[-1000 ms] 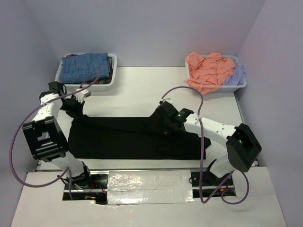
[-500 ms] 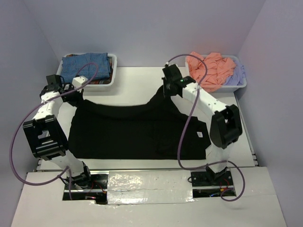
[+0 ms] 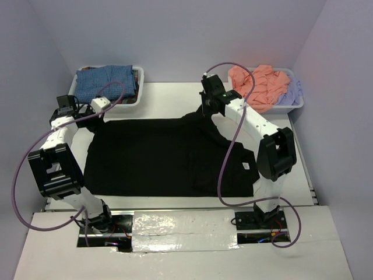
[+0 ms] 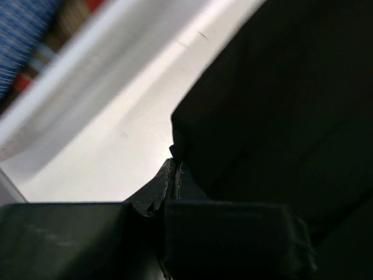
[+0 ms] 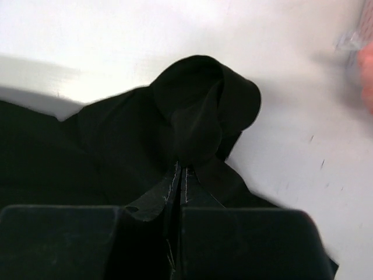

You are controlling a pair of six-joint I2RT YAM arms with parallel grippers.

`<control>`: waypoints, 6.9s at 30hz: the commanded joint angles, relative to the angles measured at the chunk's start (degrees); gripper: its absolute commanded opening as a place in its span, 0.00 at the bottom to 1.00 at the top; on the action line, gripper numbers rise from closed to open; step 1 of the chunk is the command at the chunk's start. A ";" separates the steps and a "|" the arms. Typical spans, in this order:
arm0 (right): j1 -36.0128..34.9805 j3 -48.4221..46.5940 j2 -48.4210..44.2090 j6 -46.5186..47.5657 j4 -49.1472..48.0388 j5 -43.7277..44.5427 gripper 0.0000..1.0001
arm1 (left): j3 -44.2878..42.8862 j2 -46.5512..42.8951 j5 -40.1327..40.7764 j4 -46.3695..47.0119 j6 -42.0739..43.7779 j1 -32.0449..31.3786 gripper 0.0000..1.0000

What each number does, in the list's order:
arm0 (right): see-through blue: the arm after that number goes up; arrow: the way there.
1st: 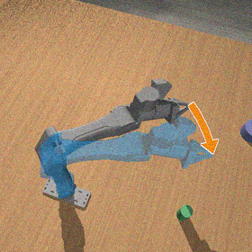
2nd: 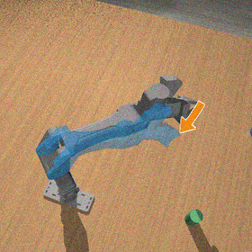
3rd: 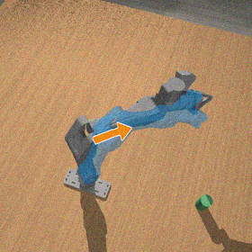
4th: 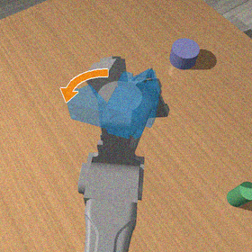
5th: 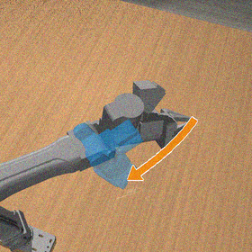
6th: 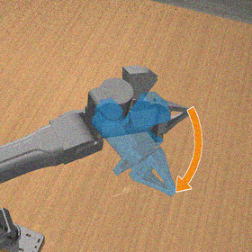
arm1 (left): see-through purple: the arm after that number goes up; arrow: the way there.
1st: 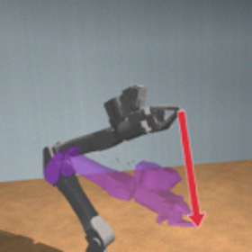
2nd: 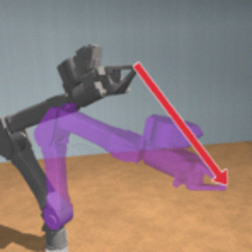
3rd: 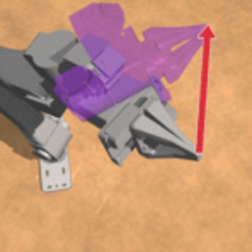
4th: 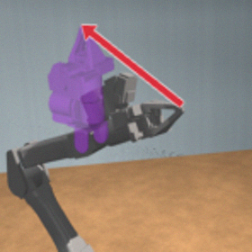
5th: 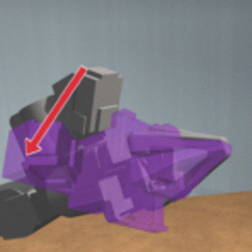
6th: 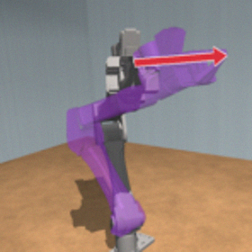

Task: Fold and stack the long sleeve shirts
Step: Fold the shirt

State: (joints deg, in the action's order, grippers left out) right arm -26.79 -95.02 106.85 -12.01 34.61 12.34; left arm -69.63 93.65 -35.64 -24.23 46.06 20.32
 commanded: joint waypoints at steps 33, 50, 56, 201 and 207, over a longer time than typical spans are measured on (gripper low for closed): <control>-13.47 39.65 -23.79 -7.06 -6.92 -7.15 0.00 | 10.31 -11.47 13.04 -39.04 64.93 6.75 0.50; -13.47 42.02 -23.79 -7.77 -8.42 -6.71 0.00 | 17.15 -14.37 14.63 -38.01 61.60 2.10 0.73; -13.38 42.29 -23.62 -8.55 -8.94 -7.15 0.00 | 20.40 -14.02 14.54 -30.62 58.97 0.69 0.68; -15.39 29.35 -39.78 -30.18 -8.04 16.37 0.00 | -10.89 -7.43 -6.77 1.08 -44.29 -45.27 0.54; -20.58 37.80 -43.65 -29.03 -15.80 21.85 0.00 | -14.58 -4.44 6.36 7.08 -75.83 -45.45 0.62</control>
State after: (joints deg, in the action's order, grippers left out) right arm -46.48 -58.72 65.39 -39.40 25.47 27.05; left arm -81.62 88.75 -36.53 -23.81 -8.19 -25.76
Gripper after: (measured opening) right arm 0.012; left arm 0.615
